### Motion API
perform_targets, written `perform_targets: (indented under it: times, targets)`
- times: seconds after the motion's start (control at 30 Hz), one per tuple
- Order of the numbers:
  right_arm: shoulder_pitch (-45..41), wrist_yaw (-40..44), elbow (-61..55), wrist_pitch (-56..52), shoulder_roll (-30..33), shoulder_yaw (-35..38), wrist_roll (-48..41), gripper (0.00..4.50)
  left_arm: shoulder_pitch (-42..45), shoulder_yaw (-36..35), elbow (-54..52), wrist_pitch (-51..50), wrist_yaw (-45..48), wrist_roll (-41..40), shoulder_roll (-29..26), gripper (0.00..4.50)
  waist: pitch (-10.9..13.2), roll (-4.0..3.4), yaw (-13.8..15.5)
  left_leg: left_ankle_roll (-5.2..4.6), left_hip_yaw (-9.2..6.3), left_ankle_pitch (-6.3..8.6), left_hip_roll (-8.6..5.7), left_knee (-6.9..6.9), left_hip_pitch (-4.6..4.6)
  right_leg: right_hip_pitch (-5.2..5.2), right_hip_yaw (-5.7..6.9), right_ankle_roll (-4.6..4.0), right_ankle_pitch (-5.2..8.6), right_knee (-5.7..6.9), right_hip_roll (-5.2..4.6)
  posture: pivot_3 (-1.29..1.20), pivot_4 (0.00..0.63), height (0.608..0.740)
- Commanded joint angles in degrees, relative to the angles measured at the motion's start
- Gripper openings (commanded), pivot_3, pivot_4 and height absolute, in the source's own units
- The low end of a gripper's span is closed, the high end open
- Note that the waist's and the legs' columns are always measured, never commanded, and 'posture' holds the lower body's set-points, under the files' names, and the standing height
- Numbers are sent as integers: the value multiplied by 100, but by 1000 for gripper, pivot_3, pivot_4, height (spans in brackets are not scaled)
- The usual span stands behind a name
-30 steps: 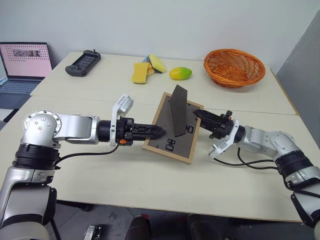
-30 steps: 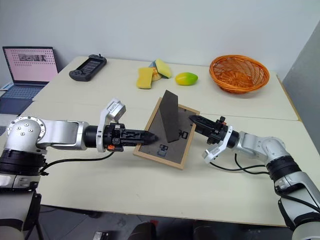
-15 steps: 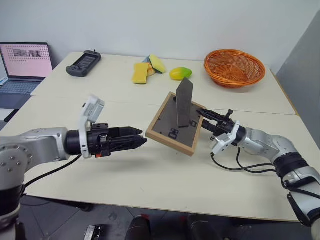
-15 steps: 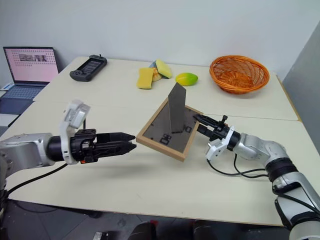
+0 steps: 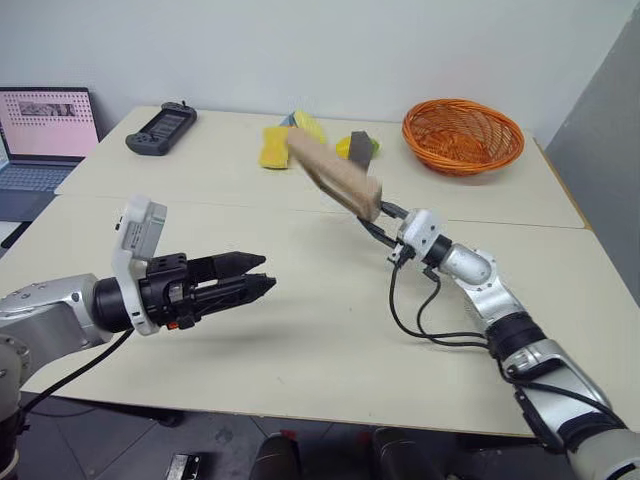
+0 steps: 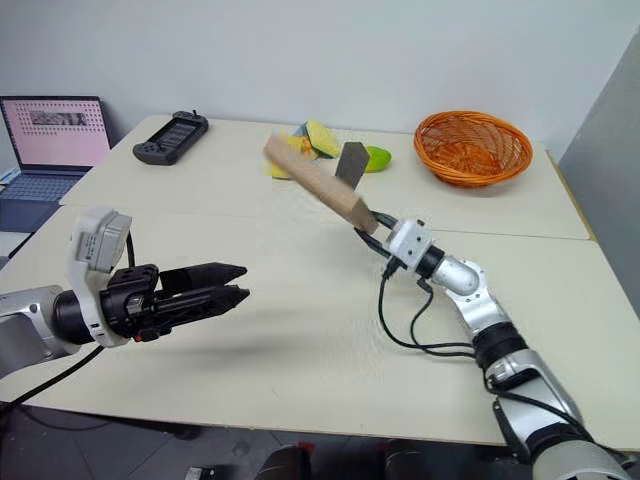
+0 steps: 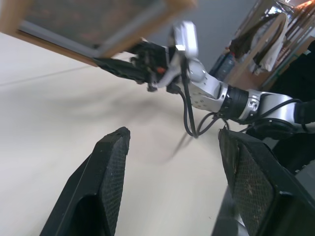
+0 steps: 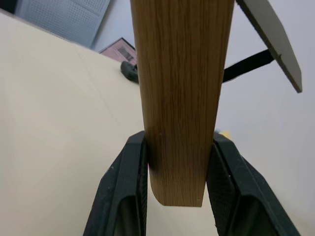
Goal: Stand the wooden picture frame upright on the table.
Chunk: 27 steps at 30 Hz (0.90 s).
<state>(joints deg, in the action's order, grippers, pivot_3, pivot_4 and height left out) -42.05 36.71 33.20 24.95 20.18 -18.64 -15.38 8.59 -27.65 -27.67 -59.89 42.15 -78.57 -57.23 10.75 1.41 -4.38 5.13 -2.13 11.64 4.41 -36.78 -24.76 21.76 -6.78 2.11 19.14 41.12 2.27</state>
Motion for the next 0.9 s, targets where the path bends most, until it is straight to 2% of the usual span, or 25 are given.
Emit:
perform_targets:
  times: [0.03,0.13,0.23,0.47,0.67,0.9]
  targets:
    - [220,586,-897,-1536,-193,381,-902,1294,-304,-189,-321,-1,398,203,-333,3053,2,-2,5,0,-2,0,2,3,0,-1,4,0,0,-3,1,0,150,740]
    - [478,829,-1321,-2375,-395,569,-1336,1294,-414,-203,-358,134,598,473,-505,3053,4,-6,13,0,-6,0,0,6,0,0,8,-9,6,-3,1,0,150,740]
    - [725,1032,-1620,-2779,-521,701,-1530,1294,-475,-212,-362,251,751,737,-597,3053,5,-9,15,0,-7,1,3,9,0,1,10,-19,14,-4,8,0,150,740]
    - [1142,1555,-1661,-2946,-757,869,-1514,1294,-956,-575,-340,327,1256,1243,-777,3053,6,-9,5,0,-5,1,8,22,0,12,9,-25,18,-6,16,0,150,740]
    - [1467,2082,-1538,-2954,-804,694,-1259,1294,-1033,-785,-454,230,1163,1159,-706,3053,6,-9,-4,0,-3,1,11,38,0,19,8,-27,20,-7,19,0,150,740]
    - [1519,2363,-637,-2470,-944,647,-663,1294,-861,-835,-432,54,984,899,-792,3053,5,-8,-26,0,0,1,12,43,0,24,6,-27,20,-8,21,0,150,740]
